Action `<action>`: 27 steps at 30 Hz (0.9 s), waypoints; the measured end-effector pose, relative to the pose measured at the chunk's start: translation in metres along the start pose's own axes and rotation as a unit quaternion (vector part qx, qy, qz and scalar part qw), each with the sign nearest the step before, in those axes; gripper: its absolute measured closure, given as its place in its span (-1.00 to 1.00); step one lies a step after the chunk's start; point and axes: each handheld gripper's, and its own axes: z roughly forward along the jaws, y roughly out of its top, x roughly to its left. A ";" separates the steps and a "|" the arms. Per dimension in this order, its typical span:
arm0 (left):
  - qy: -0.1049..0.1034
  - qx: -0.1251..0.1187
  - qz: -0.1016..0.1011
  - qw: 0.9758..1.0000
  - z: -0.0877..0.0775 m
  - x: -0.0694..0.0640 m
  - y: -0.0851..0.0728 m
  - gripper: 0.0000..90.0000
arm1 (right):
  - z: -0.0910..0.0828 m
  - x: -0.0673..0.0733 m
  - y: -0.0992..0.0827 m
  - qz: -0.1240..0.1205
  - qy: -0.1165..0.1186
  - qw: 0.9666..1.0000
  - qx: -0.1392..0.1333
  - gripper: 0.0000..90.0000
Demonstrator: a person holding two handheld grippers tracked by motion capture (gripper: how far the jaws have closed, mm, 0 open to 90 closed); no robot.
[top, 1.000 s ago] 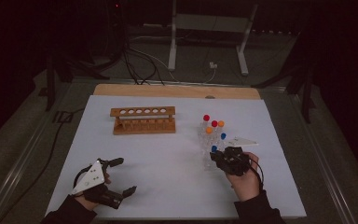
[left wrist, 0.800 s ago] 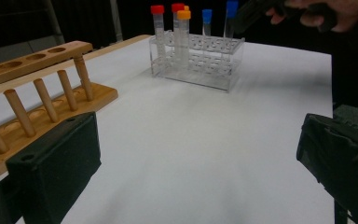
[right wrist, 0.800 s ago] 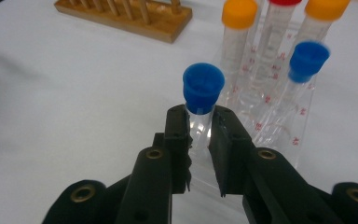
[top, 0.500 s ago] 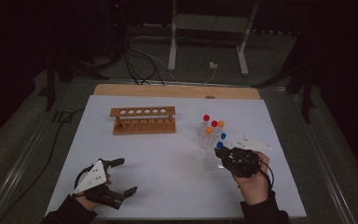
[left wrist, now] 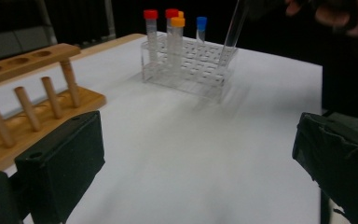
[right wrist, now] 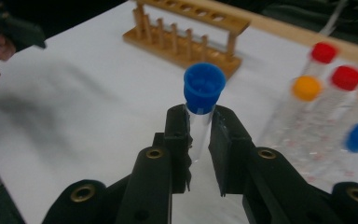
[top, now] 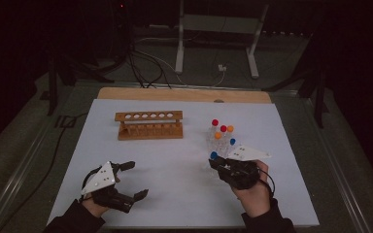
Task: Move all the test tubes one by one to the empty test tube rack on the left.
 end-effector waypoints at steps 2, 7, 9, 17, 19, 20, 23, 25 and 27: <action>-0.007 0.006 -0.005 1.000 0.003 -0.002 0.005 -0.94 | 0.006 0.004 -0.003 -0.006 0.008 1.000 0.007 0.73; -0.035 -0.003 -0.027 0.999 0.015 -0.007 0.019 -0.96 | 0.020 0.015 -0.010 -0.019 0.024 0.999 0.031 0.73; -0.049 -0.005 -0.024 0.999 0.020 -0.009 0.025 -0.96 | 0.022 0.016 -0.010 -0.021 0.026 0.999 0.032 0.73; -0.080 -0.007 -0.021 0.997 0.052 -0.014 0.052 -0.92 | 0.027 0.027 -0.012 -0.034 0.040 0.998 0.037 0.73; -0.086 -0.008 -0.024 0.996 0.059 -0.015 0.056 -0.86 | 0.028 0.030 -0.013 -0.040 0.044 0.997 0.040 0.73; -0.091 -0.006 -0.026 0.995 0.062 -0.015 0.058 -0.84 | 0.029 0.030 -0.013 -0.040 0.045 0.997 0.041 0.73; -0.092 -0.008 -0.015 0.996 0.069 -0.018 0.064 -0.67 | 0.031 0.032 -0.014 -0.043 0.048 0.997 0.043 0.73; -0.091 -0.007 -0.008 0.996 0.074 -0.020 0.066 -0.61 | 0.031 0.032 -0.014 -0.043 0.049 0.997 0.043 0.73; -0.090 -0.002 -0.002 0.996 0.080 -0.021 0.068 -0.47 | 0.030 0.033 -0.013 -0.044 0.050 0.997 0.041 0.72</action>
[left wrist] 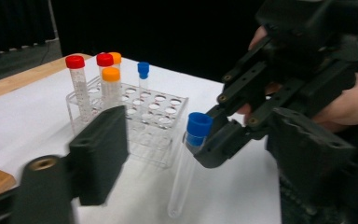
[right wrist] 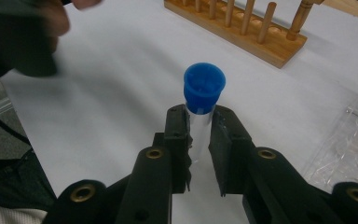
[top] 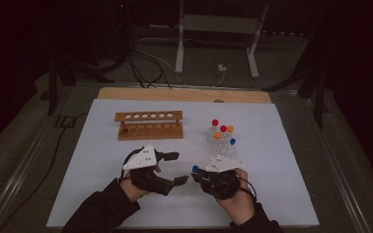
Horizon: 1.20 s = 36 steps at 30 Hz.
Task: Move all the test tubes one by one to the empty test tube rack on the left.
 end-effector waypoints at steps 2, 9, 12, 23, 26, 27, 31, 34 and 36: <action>-0.002 0.003 0.003 1.000 0.008 0.000 0.002 -0.35 | 0.000 0.000 0.000 0.001 0.001 1.000 -0.001 0.72; 0.002 0.014 0.016 1.000 0.023 -0.002 0.006 0.00 | 0.000 0.000 0.000 0.001 0.001 1.000 0.001 0.72; 0.008 0.025 0.026 0.999 0.028 -0.003 0.006 0.15 | 0.000 0.000 0.000 0.002 0.002 1.000 0.001 0.72; 0.007 0.048 0.028 0.998 0.034 -0.002 0.005 0.52 | 0.000 0.000 0.000 0.003 0.000 1.000 -0.002 0.72; 0.007 0.050 0.031 0.998 0.034 -0.002 0.005 0.58 | 0.000 -0.001 0.000 0.005 0.000 1.000 -0.001 0.72; 0.007 0.054 0.031 0.998 0.035 -0.002 0.005 0.61 | 0.000 0.000 0.000 0.004 0.000 1.000 -0.001 0.72; 0.007 0.056 0.039 0.998 0.036 -0.003 0.004 0.70 | 0.000 0.000 0.000 0.002 -0.002 1.000 -0.001 0.72; 0.010 0.056 0.049 0.997 0.036 -0.004 0.004 0.72 | 0.000 0.000 0.000 0.002 -0.002 1.000 -0.001 0.72; 0.013 0.055 0.053 0.997 0.036 -0.005 0.005 0.73 | 0.000 0.000 0.000 0.003 -0.001 1.000 -0.003 0.72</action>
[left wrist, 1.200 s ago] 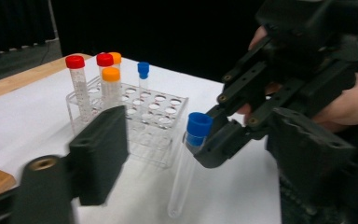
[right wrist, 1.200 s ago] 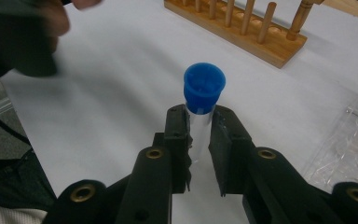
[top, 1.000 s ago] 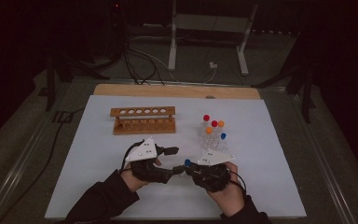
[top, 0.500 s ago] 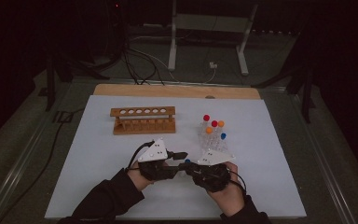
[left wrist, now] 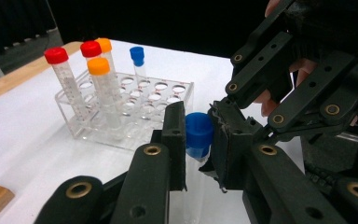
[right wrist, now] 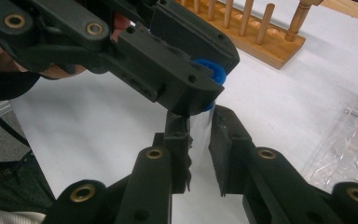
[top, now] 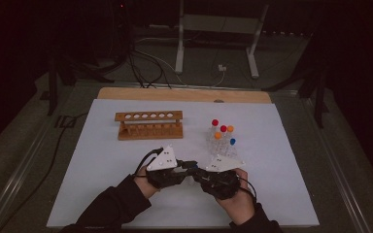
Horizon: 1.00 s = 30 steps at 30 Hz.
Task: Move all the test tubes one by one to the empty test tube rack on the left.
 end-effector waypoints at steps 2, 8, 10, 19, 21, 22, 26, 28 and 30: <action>-0.002 -0.002 0.000 1.000 0.000 0.000 0.001 0.73 | -0.001 0.000 0.000 0.002 0.001 1.000 -0.002 0.72; 0.022 -0.011 0.006 1.000 -0.012 0.010 0.011 0.73 | -0.005 -0.002 0.000 0.008 0.002 1.000 -0.019 0.45; 0.026 -0.015 0.001 1.000 -0.017 0.016 0.015 0.73 | -0.006 -0.003 0.000 0.012 0.001 1.000 -0.028 0.29; 0.068 -0.026 0.004 0.997 -0.034 0.042 0.030 0.73 | -0.013 -0.007 -0.003 0.031 0.007 0.997 -0.064 -0.32; 0.079 -0.027 0.003 0.997 -0.037 0.049 0.034 0.73 | -0.016 -0.007 -0.003 0.031 0.003 0.997 -0.074 -0.41; 0.084 -0.026 0.004 0.996 -0.039 0.052 0.036 0.73 | -0.017 -0.007 -0.003 0.028 -0.003 0.997 -0.078 -0.52; 0.103 -0.032 -0.007 0.994 -0.044 0.069 0.046 0.73 | -0.022 -0.006 -0.003 0.025 0.006 0.995 -0.095 -0.75; 0.111 -0.032 -0.008 0.993 -0.047 0.075 0.050 0.73 | -0.024 -0.006 -0.003 0.028 0.014 0.994 -0.102 -0.86; 0.120 -0.033 -0.007 0.992 -0.049 0.082 0.055 0.73 | -0.025 -0.006 -0.003 0.024 0.015 0.995 -0.101 -0.92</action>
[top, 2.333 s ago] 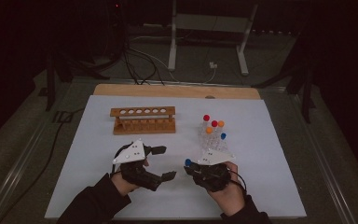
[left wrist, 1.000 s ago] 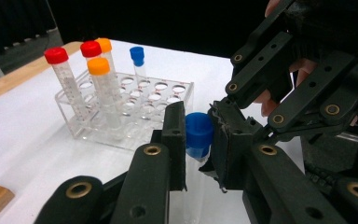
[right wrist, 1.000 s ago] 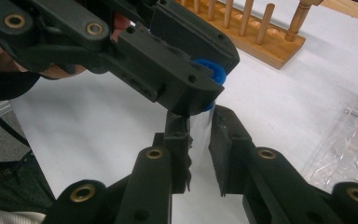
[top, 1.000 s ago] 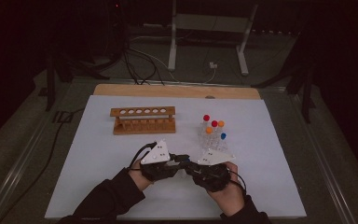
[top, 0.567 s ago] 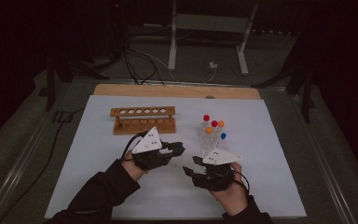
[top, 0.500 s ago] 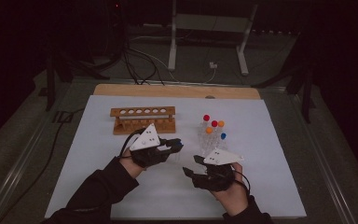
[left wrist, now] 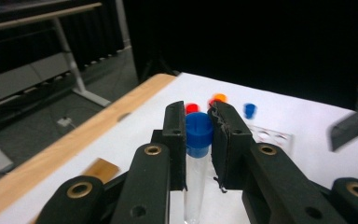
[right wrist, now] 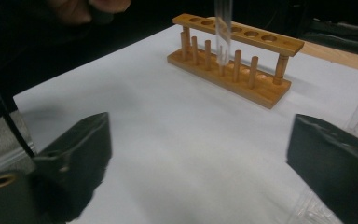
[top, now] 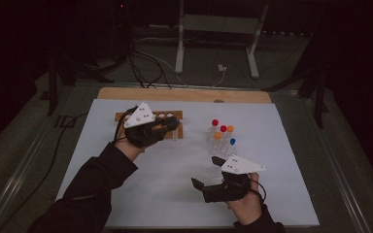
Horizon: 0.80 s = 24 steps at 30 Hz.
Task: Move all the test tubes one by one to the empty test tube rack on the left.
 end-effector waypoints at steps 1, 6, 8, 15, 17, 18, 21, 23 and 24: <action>0.003 -0.002 -0.003 1.000 0.000 0.003 0.002 0.73 | -0.002 -0.001 0.000 0.001 0.007 1.000 -0.004 -0.96; 0.027 -0.009 -0.012 1.000 0.003 0.020 0.008 0.73 | -0.006 -0.003 0.001 0.007 0.011 1.000 -0.017 -1.00; 0.034 -0.011 -0.018 0.999 0.005 0.028 0.009 0.73 | -0.008 -0.004 0.001 0.008 0.009 1.000 -0.023 -1.00; 0.064 -0.015 -0.035 0.997 0.016 0.049 0.009 0.73 | -0.010 -0.006 0.001 0.006 0.001 1.000 -0.025 -1.00; 0.072 -0.012 -0.039 0.997 0.021 0.055 0.009 0.73 | -0.010 -0.007 0.001 0.006 0.002 1.000 -0.027 -1.00; 0.074 -0.014 -0.045 0.996 0.023 0.058 0.008 0.73 | -0.010 -0.007 0.001 0.006 0.002 1.000 -0.027 -1.00; 0.086 -0.011 -0.044 0.995 0.029 0.065 0.007 0.73 | -0.011 -0.007 0.000 0.007 0.002 0.999 -0.031 -1.00; 0.092 -0.011 -0.047 0.995 0.034 0.069 0.005 0.73 | -0.011 -0.007 0.000 0.006 0.002 0.999 -0.033 -1.00; 0.093 -0.013 -0.048 0.994 0.036 0.071 0.003 0.73 | -0.012 -0.007 0.000 0.005 0.001 0.999 -0.034 -1.00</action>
